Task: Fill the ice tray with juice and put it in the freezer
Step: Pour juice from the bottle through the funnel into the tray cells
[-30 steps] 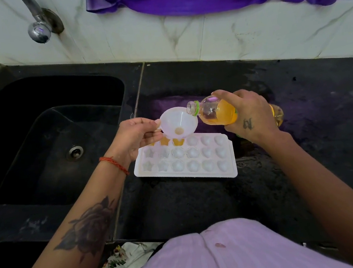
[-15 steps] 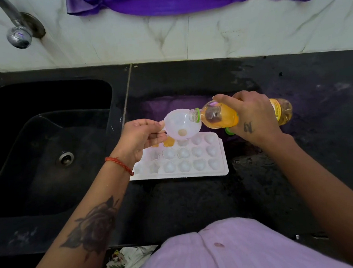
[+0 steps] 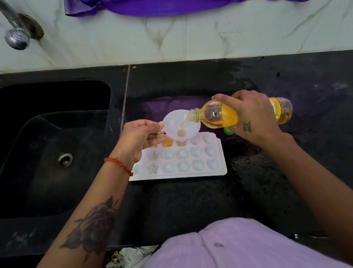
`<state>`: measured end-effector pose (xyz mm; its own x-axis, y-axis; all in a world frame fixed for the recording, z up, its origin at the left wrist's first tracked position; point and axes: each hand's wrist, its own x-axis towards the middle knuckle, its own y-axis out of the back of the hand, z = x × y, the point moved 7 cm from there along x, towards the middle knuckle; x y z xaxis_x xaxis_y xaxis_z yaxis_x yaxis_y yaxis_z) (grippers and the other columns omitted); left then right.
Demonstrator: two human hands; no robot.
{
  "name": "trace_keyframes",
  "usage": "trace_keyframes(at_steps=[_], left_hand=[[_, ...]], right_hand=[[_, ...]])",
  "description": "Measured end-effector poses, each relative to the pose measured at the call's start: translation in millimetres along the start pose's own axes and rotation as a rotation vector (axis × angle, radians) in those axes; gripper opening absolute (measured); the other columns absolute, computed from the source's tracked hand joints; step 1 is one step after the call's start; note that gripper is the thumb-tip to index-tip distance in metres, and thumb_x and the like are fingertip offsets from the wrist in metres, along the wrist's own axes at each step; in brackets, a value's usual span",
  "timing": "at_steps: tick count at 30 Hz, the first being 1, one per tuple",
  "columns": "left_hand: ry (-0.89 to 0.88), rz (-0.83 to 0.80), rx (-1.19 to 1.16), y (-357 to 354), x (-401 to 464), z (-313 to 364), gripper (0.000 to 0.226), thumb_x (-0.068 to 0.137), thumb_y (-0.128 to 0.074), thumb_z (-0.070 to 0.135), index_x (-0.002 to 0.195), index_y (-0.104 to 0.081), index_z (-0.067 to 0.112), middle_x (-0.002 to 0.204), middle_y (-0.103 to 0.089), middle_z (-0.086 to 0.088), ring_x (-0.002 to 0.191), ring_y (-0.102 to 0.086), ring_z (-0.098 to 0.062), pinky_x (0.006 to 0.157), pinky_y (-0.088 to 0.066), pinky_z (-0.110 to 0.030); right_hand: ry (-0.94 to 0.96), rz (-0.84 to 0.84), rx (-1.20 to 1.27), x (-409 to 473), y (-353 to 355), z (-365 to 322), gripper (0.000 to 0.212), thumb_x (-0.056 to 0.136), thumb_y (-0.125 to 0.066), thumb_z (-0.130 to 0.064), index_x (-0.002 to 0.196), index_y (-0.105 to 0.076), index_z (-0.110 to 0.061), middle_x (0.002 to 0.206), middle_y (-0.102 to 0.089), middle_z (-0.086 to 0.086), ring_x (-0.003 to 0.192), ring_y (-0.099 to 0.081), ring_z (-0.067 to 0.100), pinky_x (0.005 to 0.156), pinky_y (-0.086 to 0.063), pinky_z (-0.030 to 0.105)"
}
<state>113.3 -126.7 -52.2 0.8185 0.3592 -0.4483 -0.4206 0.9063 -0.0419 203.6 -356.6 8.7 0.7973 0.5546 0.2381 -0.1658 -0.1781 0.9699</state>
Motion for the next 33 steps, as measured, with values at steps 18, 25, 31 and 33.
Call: trace_keyframes(at_steps=[18,25,31,33], left_hand=[[-0.003,-0.047,0.021,-27.7,-2.0,2.8,0.008,0.082,-0.068,0.005,0.074,-0.065,0.005,0.057,-0.071,-0.004,0.055,-0.07,-0.014,0.052,-0.055,-0.018],[0.006,-0.066,0.025,-35.1,-0.9,1.2,0.007,0.082,-0.067,0.004,0.075,-0.064,0.003,0.055,-0.071,-0.003,0.053,-0.069,-0.013,0.05,-0.054,-0.018],[0.011,-0.059,0.038,-34.3,-0.4,0.3,0.008,0.082,-0.067,0.004,0.075,-0.065,0.004,0.056,-0.071,-0.002,0.053,-0.07,-0.012,0.05,-0.054,-0.017],[0.014,-0.055,0.039,-33.2,-0.3,0.1,0.008,0.082,-0.067,0.003,0.074,-0.065,0.004,0.056,-0.071,-0.002,0.053,-0.07,-0.012,0.05,-0.054,-0.017]], right_hand=[[-0.067,0.033,0.041,-16.5,12.6,19.3,0.065,0.07,-0.077,-0.021,0.13,-0.052,-0.026,0.104,-0.062,0.017,0.095,-0.056,0.036,0.08,-0.041,0.044],[-0.059,0.036,-0.029,-19.9,10.2,25.0,0.058,0.077,-0.071,-0.02,0.131,-0.051,-0.028,0.107,-0.062,0.016,0.097,-0.055,0.035,0.081,-0.039,0.043],[-0.051,0.023,-0.055,-19.8,8.8,24.8,0.06,0.078,-0.071,-0.024,0.132,-0.048,-0.029,0.109,-0.061,0.015,0.101,-0.055,0.034,0.084,-0.039,0.043],[-0.048,0.02,-0.064,-19.4,8.3,24.4,0.06,0.078,-0.071,-0.025,0.133,-0.047,-0.03,0.111,-0.061,0.015,0.103,-0.054,0.034,0.085,-0.039,0.043]])
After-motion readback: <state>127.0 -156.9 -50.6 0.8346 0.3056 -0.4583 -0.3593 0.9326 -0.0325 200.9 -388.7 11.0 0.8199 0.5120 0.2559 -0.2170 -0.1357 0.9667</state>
